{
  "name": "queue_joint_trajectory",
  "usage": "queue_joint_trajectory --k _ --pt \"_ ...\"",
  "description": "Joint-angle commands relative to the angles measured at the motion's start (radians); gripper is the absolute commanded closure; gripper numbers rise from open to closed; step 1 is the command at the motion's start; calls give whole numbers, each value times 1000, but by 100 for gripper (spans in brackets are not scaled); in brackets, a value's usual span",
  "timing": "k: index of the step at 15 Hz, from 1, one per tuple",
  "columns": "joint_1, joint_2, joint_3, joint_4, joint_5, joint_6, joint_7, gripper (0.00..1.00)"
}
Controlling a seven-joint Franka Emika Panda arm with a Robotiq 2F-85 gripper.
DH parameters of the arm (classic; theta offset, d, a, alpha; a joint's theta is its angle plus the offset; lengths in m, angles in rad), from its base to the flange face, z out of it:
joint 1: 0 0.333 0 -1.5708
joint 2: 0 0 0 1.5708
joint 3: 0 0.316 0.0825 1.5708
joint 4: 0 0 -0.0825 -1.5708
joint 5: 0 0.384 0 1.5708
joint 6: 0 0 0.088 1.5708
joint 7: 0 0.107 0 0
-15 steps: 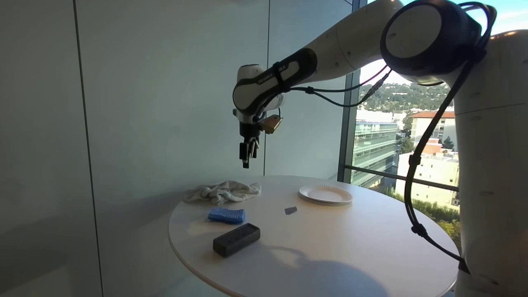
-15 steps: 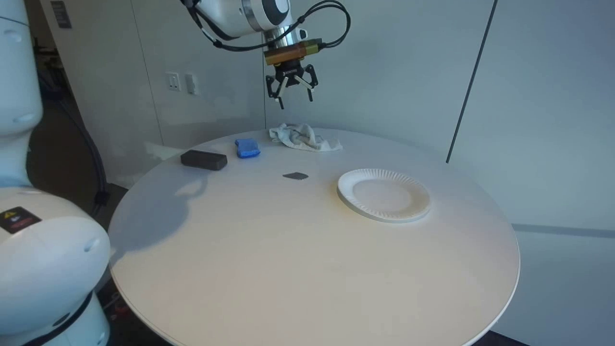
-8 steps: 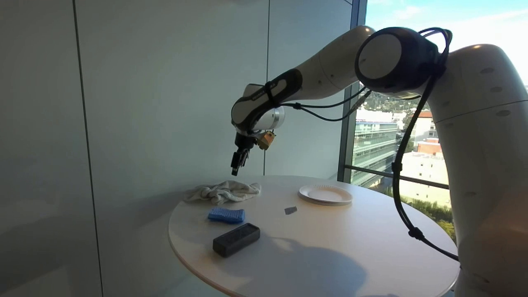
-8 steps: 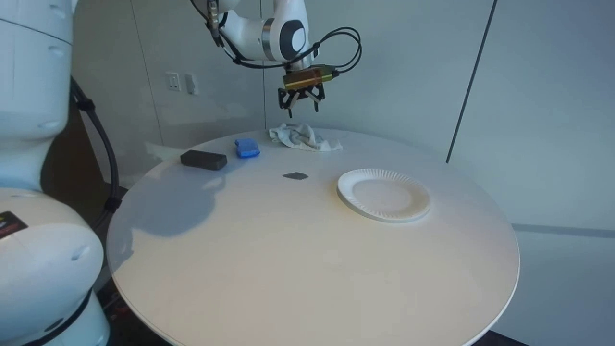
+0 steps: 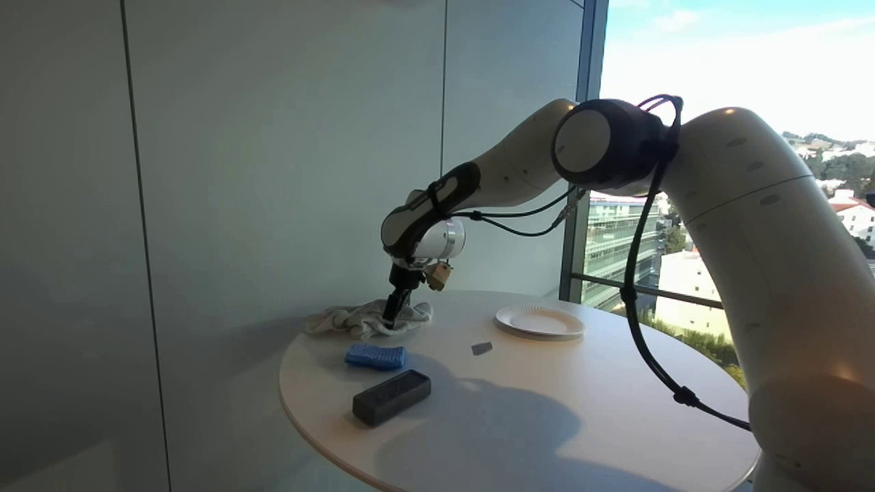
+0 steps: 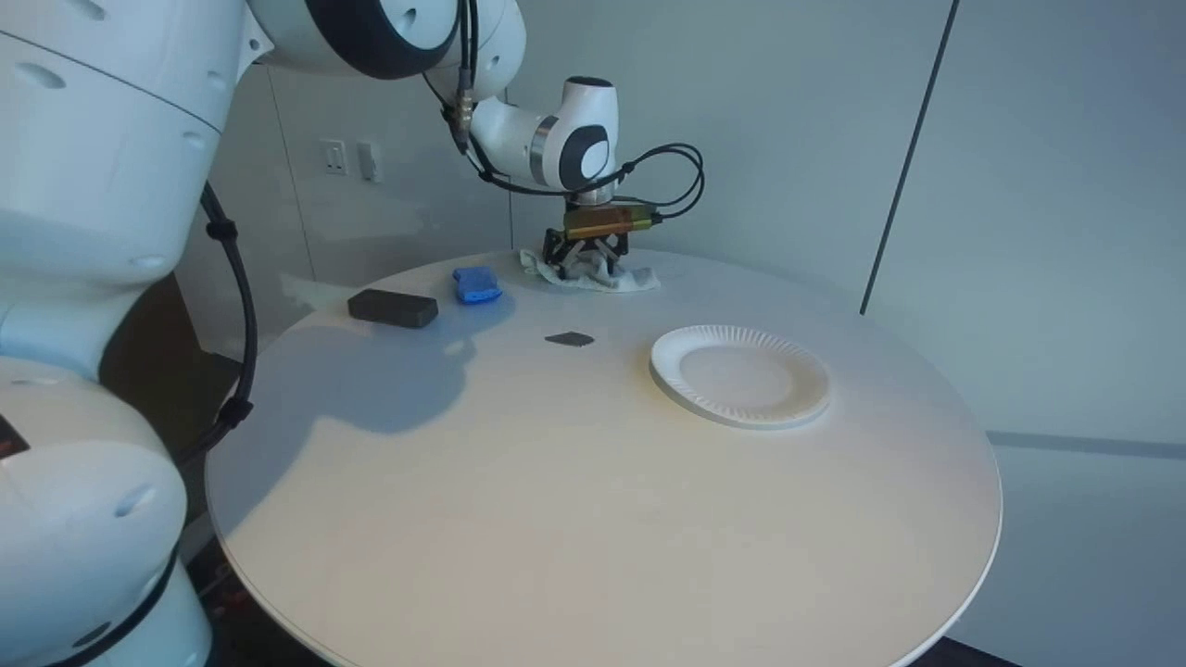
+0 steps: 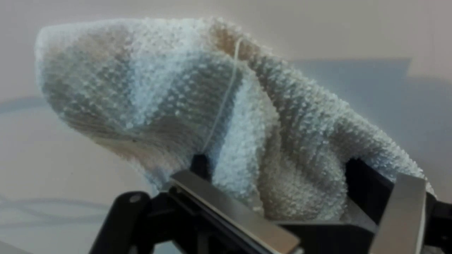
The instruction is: Use the white towel to wipe the table, then put the blue sponge on the white plate
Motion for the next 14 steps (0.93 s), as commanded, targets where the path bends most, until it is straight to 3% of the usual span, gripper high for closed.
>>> queue_joint_trajectory --k 1,5,9,12,14 --pt "-22 53 8 62 -9 35 -37 27" --pt "-25 16 2 43 -14 18 -27 58" --pt "-15 -125 -35 -59 -36 -53 59 88" --pt "-11 -275 -66 -168 -59 -106 141 94" --pt "-12 -370 -77 -229 -58 -137 178 90"
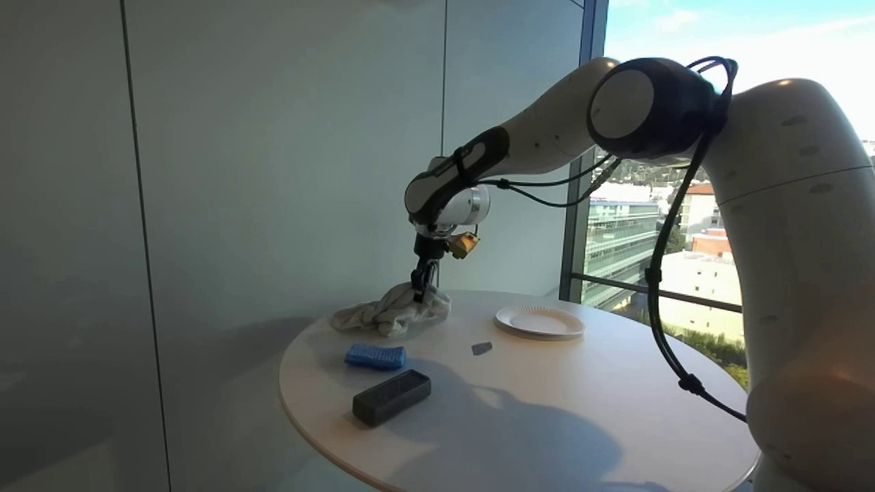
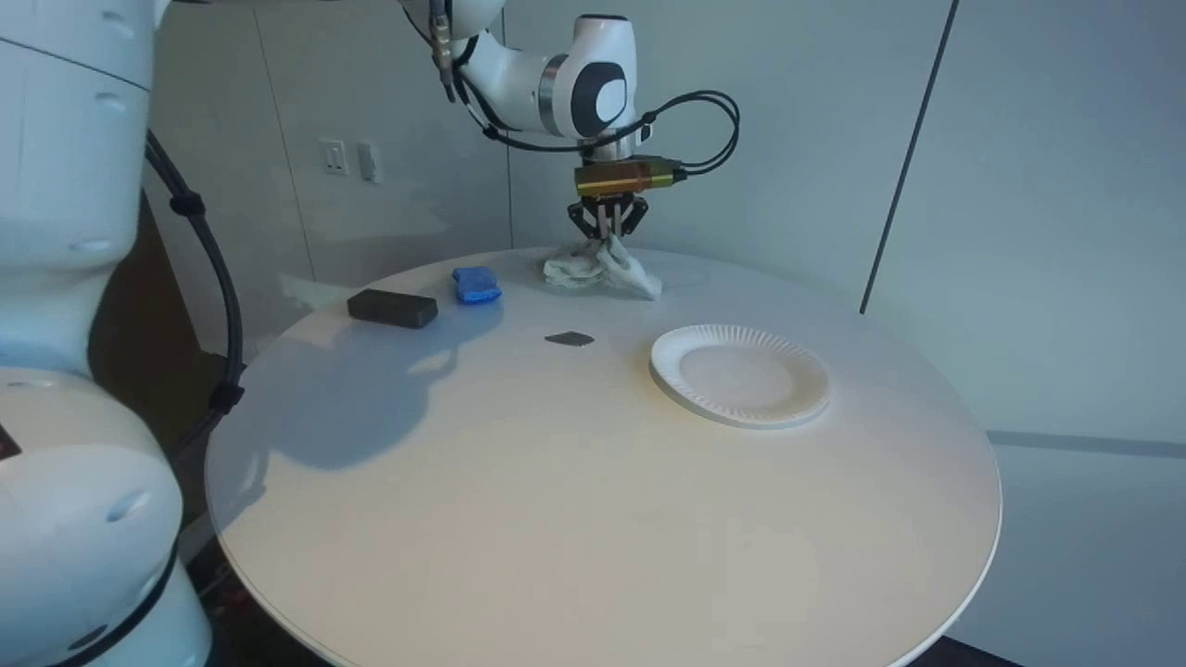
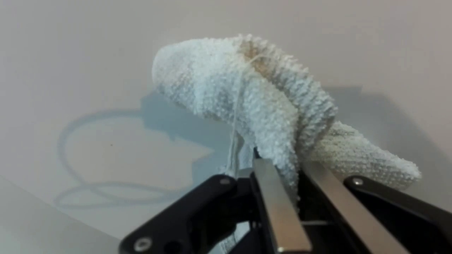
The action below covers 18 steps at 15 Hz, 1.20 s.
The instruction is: Use the white towel to wipe the table, then put the blue sponge on the white plate
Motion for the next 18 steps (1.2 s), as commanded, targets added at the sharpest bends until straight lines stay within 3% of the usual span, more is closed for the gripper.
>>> queue_joint_trajectory --k 1,5,7,9,12,18 --pt "8 -230 -25 -171 -11 -72 79 90" --pt "34 -440 -58 -294 -136 -266 247 91" --pt "37 -544 -61 -375 -128 -407 270 91" --pt "51 -573 -67 -409 -84 -478 272 91" --pt "90 -600 -81 -495 11 -414 229 91" --pt "88 -410 -105 -546 65 -230 273 91"
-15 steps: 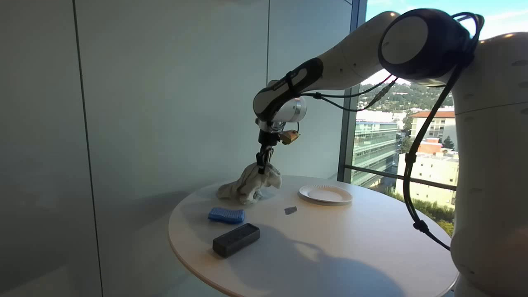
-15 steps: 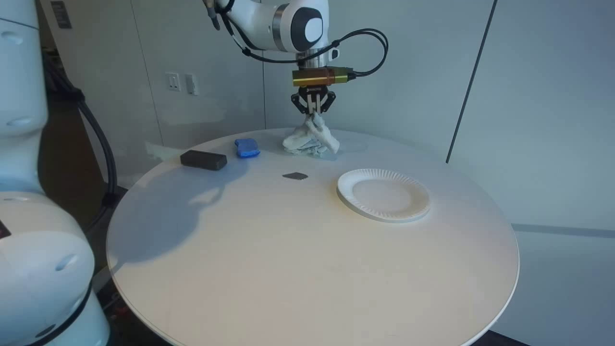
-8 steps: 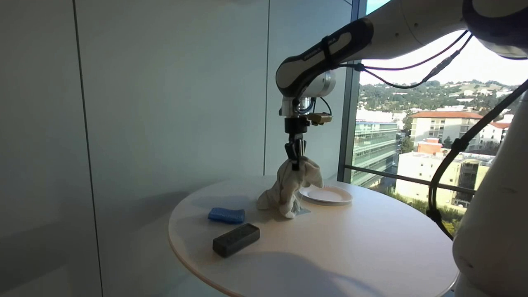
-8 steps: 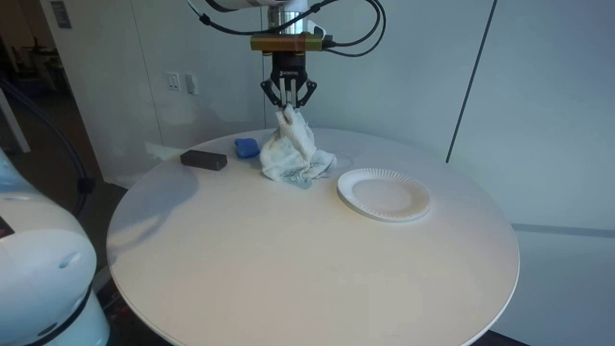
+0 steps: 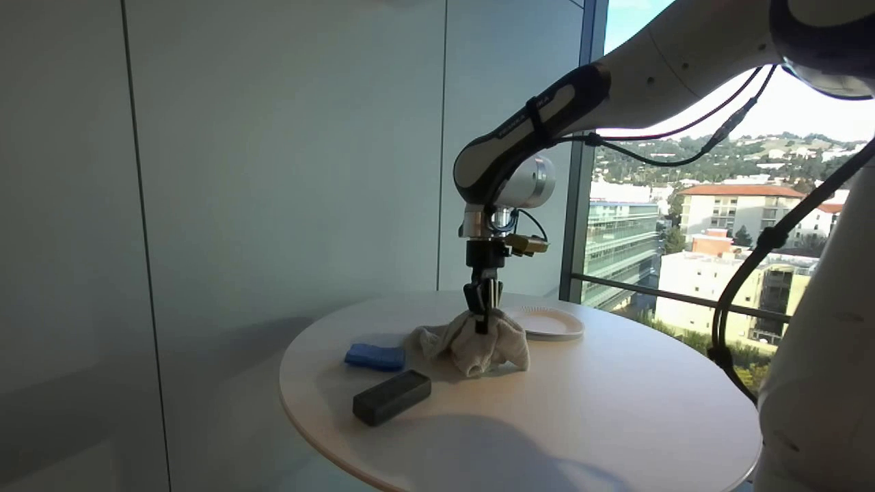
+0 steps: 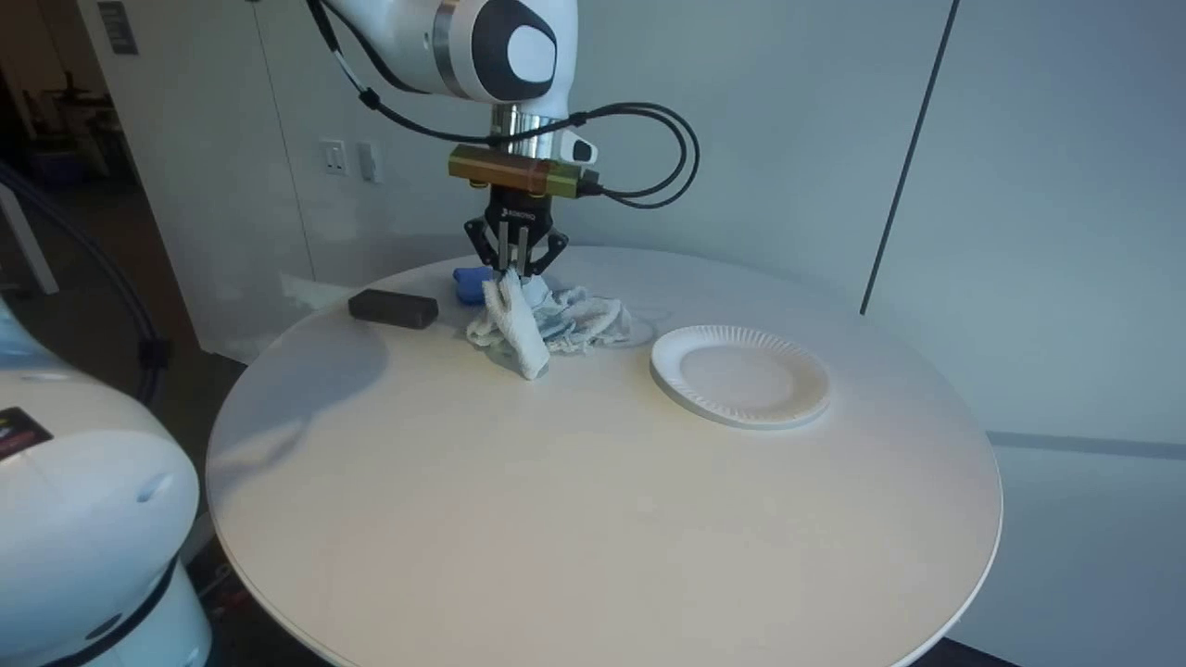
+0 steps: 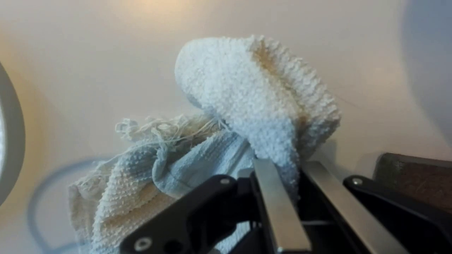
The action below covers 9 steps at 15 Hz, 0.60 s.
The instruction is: Use the white towel to wipe the table, then put the blue sponge on the white plate
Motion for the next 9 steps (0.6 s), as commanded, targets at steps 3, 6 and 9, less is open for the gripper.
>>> queue_joint_trajectory --k 3,6,9 --pt "-12 186 -39 5 84 156 1 91" --pt "-22 191 -38 37 92 213 13 91" --pt "-21 174 -35 95 -33 308 43 91"
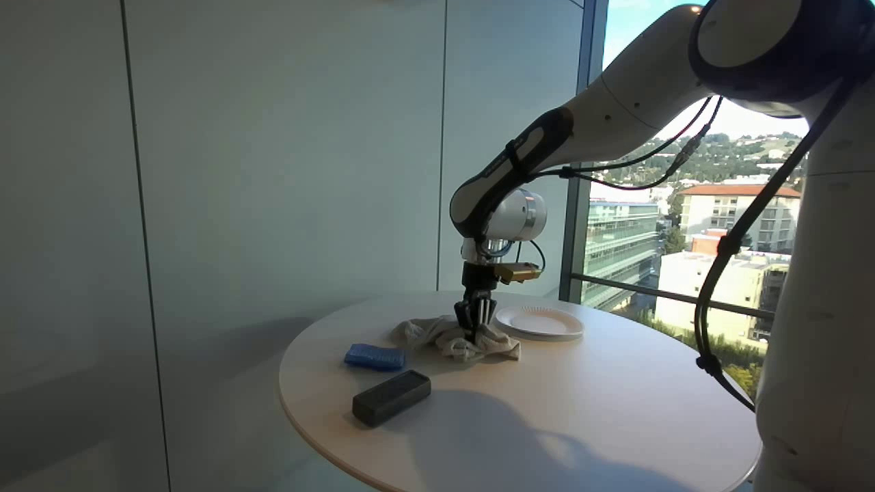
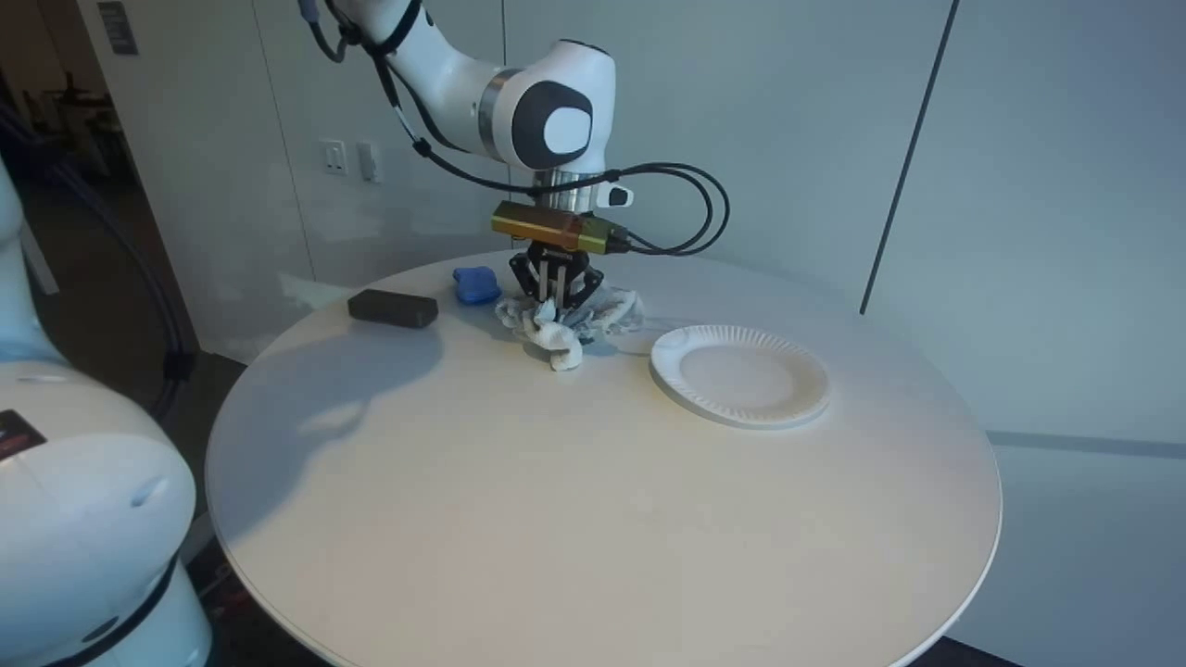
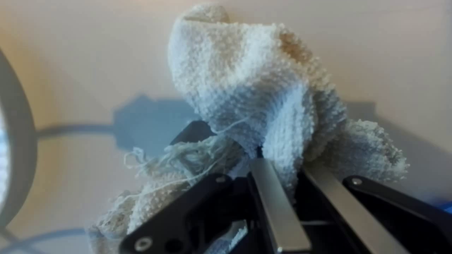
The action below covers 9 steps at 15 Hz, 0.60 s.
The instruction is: Use the white towel to wipe the table, then put the blue sponge on the white plate
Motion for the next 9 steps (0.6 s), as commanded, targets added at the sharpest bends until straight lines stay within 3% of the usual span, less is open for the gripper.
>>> queue_joint_trajectory --k 1,3,5,9 --pt "-3 20 3 100 -132 91 50 91" --pt "-11 52 -5 174 -210 118 80 91" --pt "-21 89 -9 228 -161 109 49 91" --pt "-38 156 16 228 14 136 -75 91"
